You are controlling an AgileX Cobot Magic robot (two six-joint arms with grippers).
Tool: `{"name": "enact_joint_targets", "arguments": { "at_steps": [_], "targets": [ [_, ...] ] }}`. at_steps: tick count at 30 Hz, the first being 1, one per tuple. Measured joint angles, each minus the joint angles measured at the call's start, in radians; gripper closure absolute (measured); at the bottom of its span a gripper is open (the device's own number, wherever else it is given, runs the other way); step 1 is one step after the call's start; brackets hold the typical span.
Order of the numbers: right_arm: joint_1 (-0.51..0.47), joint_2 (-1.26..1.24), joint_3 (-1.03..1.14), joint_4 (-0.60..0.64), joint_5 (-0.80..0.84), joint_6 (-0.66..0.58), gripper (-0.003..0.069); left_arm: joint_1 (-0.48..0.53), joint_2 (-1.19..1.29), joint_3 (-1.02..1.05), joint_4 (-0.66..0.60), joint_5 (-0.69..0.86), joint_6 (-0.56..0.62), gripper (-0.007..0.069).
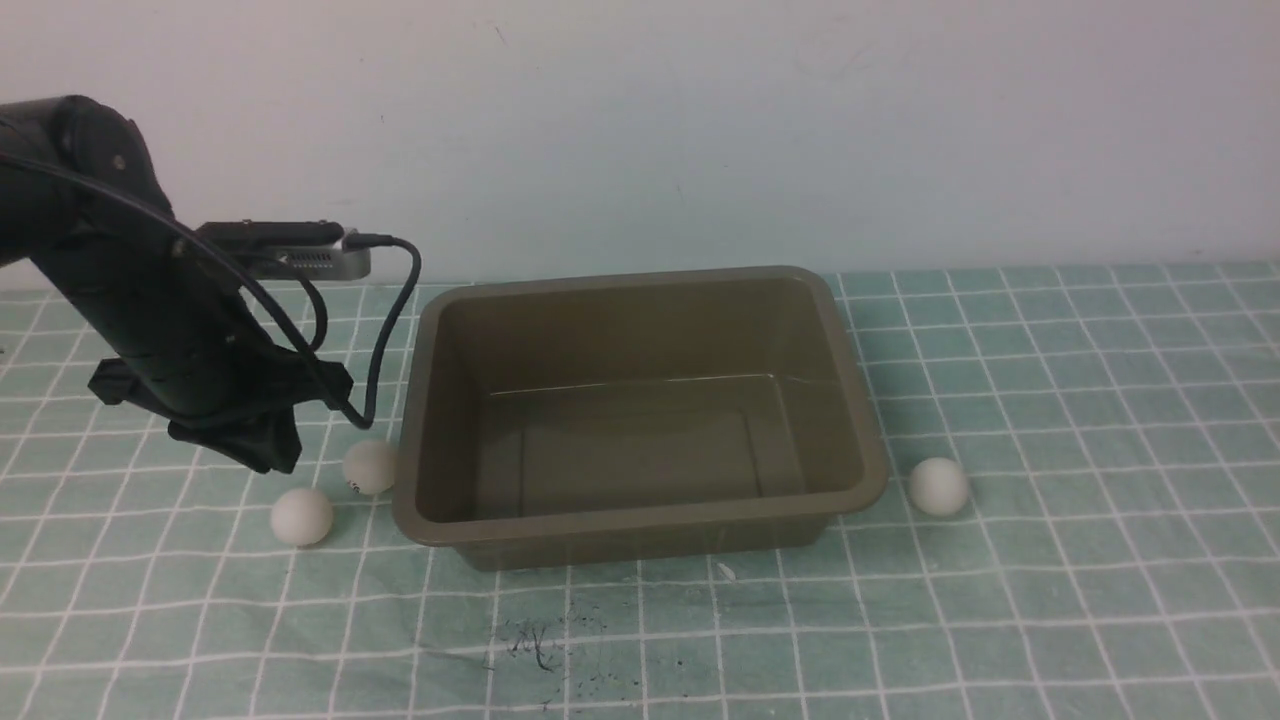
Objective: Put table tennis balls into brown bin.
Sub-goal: 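Reach for and grasp a ping pong ball on the table beside the basket, then drop the ball into the bin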
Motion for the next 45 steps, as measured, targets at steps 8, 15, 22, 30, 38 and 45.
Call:
{"name": "enact_joint_targets", "arguments": {
  "at_steps": [8,15,22,30,38,45],
  "targets": [
    [0.000,0.004,0.000,0.022,-0.050,-0.002,0.0673,0.000,0.093,-0.001,-0.001,-0.082,0.000,0.0146],
    [0.000,0.018,-0.002,0.016,-0.107,0.035,0.0673,0.000,0.181,-0.001,-0.001,-0.125,-0.004,0.0084],
    [0.000,0.171,-0.028,0.016,-0.105,0.046,0.0673,0.000,0.188,-0.001,0.015,-0.062,-0.087,0.0279],
    [0.033,0.479,-0.182,0.096,-0.157,-0.029,0.0627,-0.027,-0.088,-0.031,-0.054,0.000,-0.064,0.0279],
    [0.180,0.871,-0.346,-0.011,-0.199,-0.025,0.0381,-0.190,-0.154,-0.039,-0.274,-0.144,0.040,0.0279],
    [0.206,1.075,-0.407,-0.027,-0.172,0.008,0.0130,-0.248,0.008,-0.052,-0.306,-0.150,0.040,0.0158]
  ]
}}
